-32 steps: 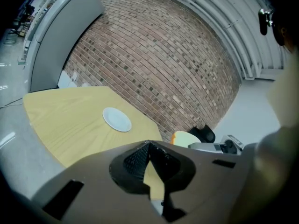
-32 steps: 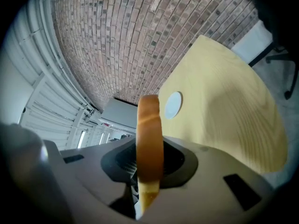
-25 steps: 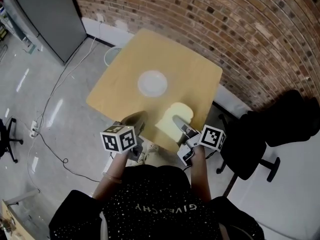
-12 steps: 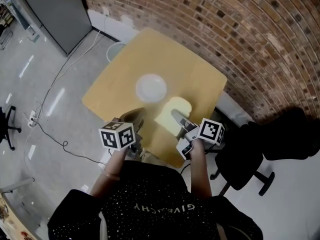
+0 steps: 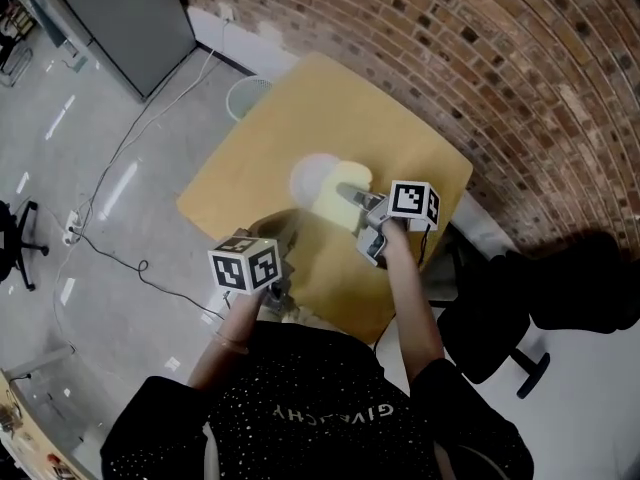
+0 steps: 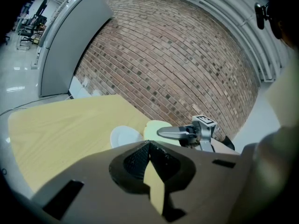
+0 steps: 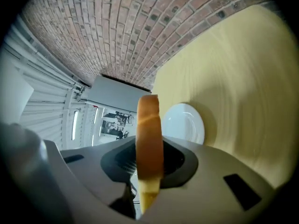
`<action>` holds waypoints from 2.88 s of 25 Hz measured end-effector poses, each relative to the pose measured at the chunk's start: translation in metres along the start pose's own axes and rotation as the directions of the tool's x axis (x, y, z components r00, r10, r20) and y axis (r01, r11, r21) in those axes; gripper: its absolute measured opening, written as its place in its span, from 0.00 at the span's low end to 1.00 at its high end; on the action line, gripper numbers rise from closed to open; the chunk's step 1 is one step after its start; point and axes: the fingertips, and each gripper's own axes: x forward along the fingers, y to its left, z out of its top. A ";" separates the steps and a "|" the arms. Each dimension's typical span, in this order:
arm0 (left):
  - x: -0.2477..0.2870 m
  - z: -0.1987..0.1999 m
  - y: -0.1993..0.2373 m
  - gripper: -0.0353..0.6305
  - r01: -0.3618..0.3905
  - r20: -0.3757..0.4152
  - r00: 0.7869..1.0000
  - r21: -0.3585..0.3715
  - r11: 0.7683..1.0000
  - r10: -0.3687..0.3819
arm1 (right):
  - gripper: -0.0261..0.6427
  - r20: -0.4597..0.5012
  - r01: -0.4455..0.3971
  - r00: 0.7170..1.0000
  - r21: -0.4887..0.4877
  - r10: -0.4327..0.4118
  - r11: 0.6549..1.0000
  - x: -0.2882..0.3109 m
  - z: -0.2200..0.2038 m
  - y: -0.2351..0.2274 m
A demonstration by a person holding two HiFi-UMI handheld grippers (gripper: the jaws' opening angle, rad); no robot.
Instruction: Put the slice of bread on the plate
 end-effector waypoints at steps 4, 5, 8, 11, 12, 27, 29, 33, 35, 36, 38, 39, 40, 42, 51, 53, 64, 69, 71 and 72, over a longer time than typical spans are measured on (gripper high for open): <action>-0.003 0.005 0.012 0.07 -0.005 0.007 1.000 -0.020 1.000 0.005 | 0.18 -0.105 0.016 0.994 0.006 -0.015 1.000 0.040 0.006 -0.004; -0.003 0.005 0.015 0.07 -0.008 0.008 1.000 -0.026 1.000 0.008 | 0.18 -0.134 0.023 0.991 0.005 -0.022 1.000 0.050 0.006 -0.005; -0.005 0.007 0.024 0.07 -0.011 0.010 1.000 -0.045 0.999 0.011 | 0.18 -0.195 0.055 0.979 -0.002 -0.054 0.998 0.071 0.008 -0.011; -0.009 0.009 0.033 0.07 -0.015 0.011 1.000 -0.064 0.998 0.016 | 0.18 -0.227 0.115 0.967 -0.020 -0.116 0.993 0.086 0.009 -0.019; -0.010 0.010 0.035 0.07 -0.015 0.013 1.000 -0.070 0.997 0.016 | 0.18 -0.232 0.140 0.962 -0.036 -0.144 0.990 0.088 0.009 -0.022; -0.011 0.016 0.027 0.07 0.044 0.021 0.999 -0.074 0.996 -0.042 | 0.76 0.045 0.460 0.828 -0.624 -0.559 0.631 0.079 0.023 -0.039; -0.013 0.015 0.025 0.07 0.045 0.020 0.999 -0.065 0.997 -0.044 | 0.80 0.108 0.477 0.822 -0.665 -0.559 0.574 0.070 0.029 -0.034; -0.018 0.016 0.020 0.07 0.052 0.024 0.998 -0.048 0.998 -0.051 | 0.79 0.238 0.524 0.840 -0.588 -0.488 0.616 0.033 0.039 -0.018; -0.019 0.017 0.017 0.07 0.058 0.022 0.998 -0.035 0.998 -0.058 | 0.79 0.244 0.440 0.898 -0.510 -0.366 0.739 0.015 0.028 0.000; -0.019 0.018 0.015 0.07 0.062 0.020 0.998 -0.030 0.998 -0.062 | 0.79 0.219 0.336 0.940 -0.464 -0.261 0.819 0.008 0.016 0.013; -0.019 0.018 0.010 0.07 0.074 0.015 0.997 -0.020 0.997 -0.073 | 0.79 0.194 0.049 0.981 -0.323 0.015 0.945 -0.007 -0.008 0.046; -0.018 0.018 0.006 0.07 0.082 0.013 0.997 -0.015 0.997 -0.081 | 0.79 0.212 -0.090 0.967 -0.241 0.143 0.966 -0.016 -0.016 0.061; -0.018 0.019 0.002 0.07 0.091 0.012 0.996 -0.011 0.996 -0.091 | 0.78 0.245 -0.195 0.941 -0.177 0.235 0.965 -0.026 -0.021 0.073; -0.016 0.019 -0.006 0.07 0.112 0.009 0.994 -0.002 0.994 -0.112 | 0.58 0.331 -0.272 0.895 -0.122 0.298 0.954 -0.045 -0.029 0.081; -0.004 0.009 -0.044 0.07 0.195 -0.006 0.981 0.017 0.981 -0.194 | 0.06 0.532 -0.336 0.790 -0.037 0.303 0.941 -0.094 -0.063 0.066; -0.003 0.003 -0.048 0.07 0.199 -0.016 0.980 0.016 0.980 -0.199 | 0.06 0.525 -0.239 0.817 -0.071 0.240 0.968 -0.096 -0.069 0.060; 0.002 0.004 -0.045 0.07 0.186 -0.005 0.982 0.005 0.982 -0.186 | 0.06 0.512 -0.209 0.837 -0.028 0.194 0.977 -0.098 -0.076 0.046; -0.001 0.009 -0.040 0.07 0.169 0.010 0.986 0.006 0.986 -0.169 | 0.06 0.502 -0.188 0.848 -0.015 0.170 0.982 -0.093 -0.072 0.040; -0.002 0.012 -0.036 0.07 0.162 0.016 0.987 0.004 0.987 -0.162 | 0.06 0.502 -0.193 0.848 -0.010 0.173 0.981 -0.089 -0.069 0.040; -0.003 0.014 -0.034 0.07 0.158 0.019 0.987 0.003 0.988 -0.158 | 0.06 0.502 -0.197 0.847 -0.008 0.174 0.980 -0.088 -0.067 0.041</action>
